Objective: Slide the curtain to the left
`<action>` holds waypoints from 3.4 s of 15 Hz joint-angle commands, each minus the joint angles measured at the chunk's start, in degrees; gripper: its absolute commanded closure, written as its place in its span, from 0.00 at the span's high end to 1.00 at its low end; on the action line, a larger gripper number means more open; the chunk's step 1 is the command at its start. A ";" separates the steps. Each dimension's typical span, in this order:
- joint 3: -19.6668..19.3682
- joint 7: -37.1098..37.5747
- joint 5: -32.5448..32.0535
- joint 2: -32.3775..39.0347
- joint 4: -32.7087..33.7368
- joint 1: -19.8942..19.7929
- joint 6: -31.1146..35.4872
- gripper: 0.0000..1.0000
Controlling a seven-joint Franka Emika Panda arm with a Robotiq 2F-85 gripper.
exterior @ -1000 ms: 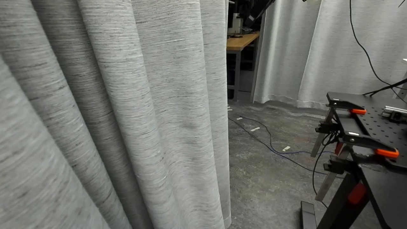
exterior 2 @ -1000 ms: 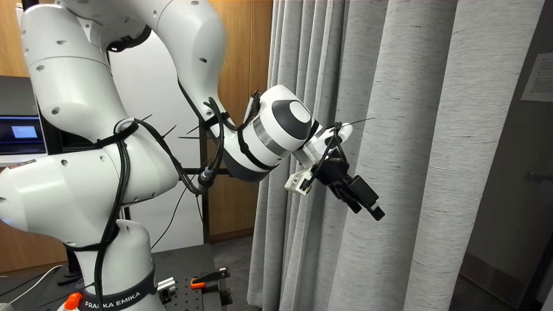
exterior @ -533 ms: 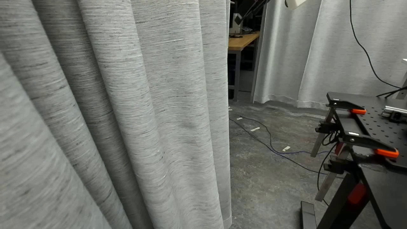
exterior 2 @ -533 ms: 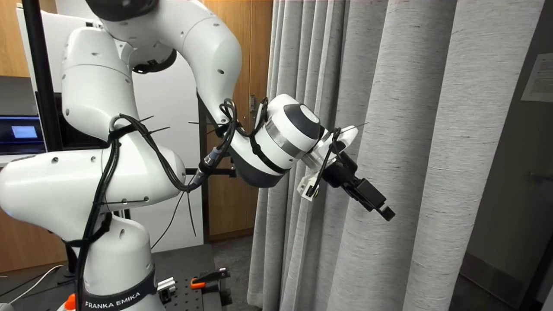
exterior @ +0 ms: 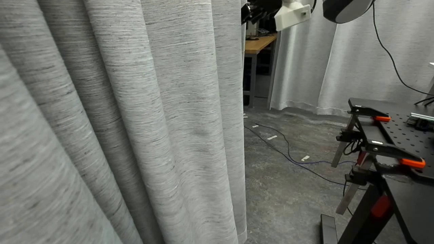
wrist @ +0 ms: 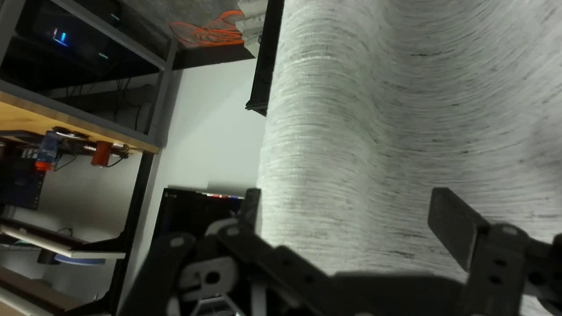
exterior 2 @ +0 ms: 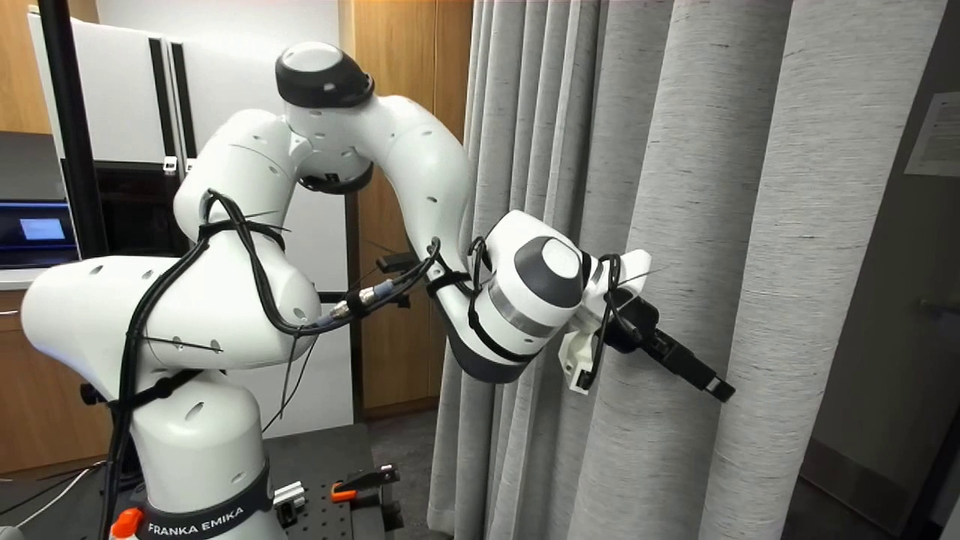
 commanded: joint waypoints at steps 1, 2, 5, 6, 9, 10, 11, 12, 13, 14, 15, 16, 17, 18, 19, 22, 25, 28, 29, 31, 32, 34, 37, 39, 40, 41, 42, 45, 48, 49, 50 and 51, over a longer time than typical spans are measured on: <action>6.60 0.86 12.25 -12.34 2.70 -7.70 6.93 0.98; 7.82 0.71 15.04 -13.80 3.19 -8.90 7.40 0.98; 13.49 -9.39 28.01 -11.62 4.26 -12.00 6.02 0.71; 14.94 -11.59 31.25 -11.99 4.75 -12.72 6.11 0.68; 18.07 -17.68 38.34 -12.13 6.27 -14.59 6.96 0.49; 18.66 -19.33 39.68 -11.83 6.66 -15.06 7.22 0.42; 18.99 -20.91 40.75 -11.56 6.97 -15.38 7.56 0.35; 19.18 -22.29 41.70 -11.48 7.35 -15.75 7.95 0.27; 19.19 -23.57 42.32 -11.28 7.81 -16.22 7.92 0.19; 19.19 -24.72 42.86 -11.11 8.28 -16.74 7.63 0.11; 19.01 -25.81 43.21 -11.04 8.89 -17.53 7.43 0.05; 18.97 -26.84 43.44 -10.81 9.32 -18.17 7.53 0.00; 18.80 -27.87 43.46 -10.37 9.54 -18.67 7.43 0.00; 18.71 -28.88 43.31 -9.90 9.65 -19.04 7.15 0.00; 18.71 -29.82 42.83 -9.39 9.62 -19.59 8.13 0.00; 18.32 -32.19 42.76 -7.56 9.66 -20.13 6.59 0.00; 18.68 -34.32 39.20 -0.53 6.62 -17.94 4.77 0.00; 16.80 -33.55 30.21 7.44 1.02 -11.84 5.04 0.00; 14.95 -34.15 27.54 10.53 -1.07 -8.34 4.70 0.00; 9.78 -33.33 21.31 15.87 -3.92 -0.56 2.93 0.00; 6.92 -33.01 18.15 18.62 -4.84 3.38 1.91 0.00; 0.39 -32.58 12.45 24.22 -5.88 12.21 -0.77 0.00; -8.58 -32.16 6.41 31.74 -5.08 25.20 -5.74 0.00; -13.89 -30.03 3.23 35.07 -4.24 34.00 -7.60 0.00; -16.36 -28.77 1.86 36.50 -3.94 38.33 -8.04 0.00; -18.94 -27.42 0.23 38.17 -3.36 42.63 -8.66 0.00; -21.70 -25.88 -1.42 39.67 -2.92 46.99 -8.69 0.00; -28.03 -20.24 -8.14 43.12 -1.82 56.86 -6.40 0.00; -32.93 -12.61 -18.37 46.66 0.22 62.84 -4.45 0.00; -34.13 -9.29 -22.42 47.30 0.82 63.96 -3.26 0.00; -35.10 -5.68 -26.78 47.82 1.52 64.62 -1.82 0.00; -35.93 -1.84 -31.52 48.07 2.16 64.81 0.14 0.00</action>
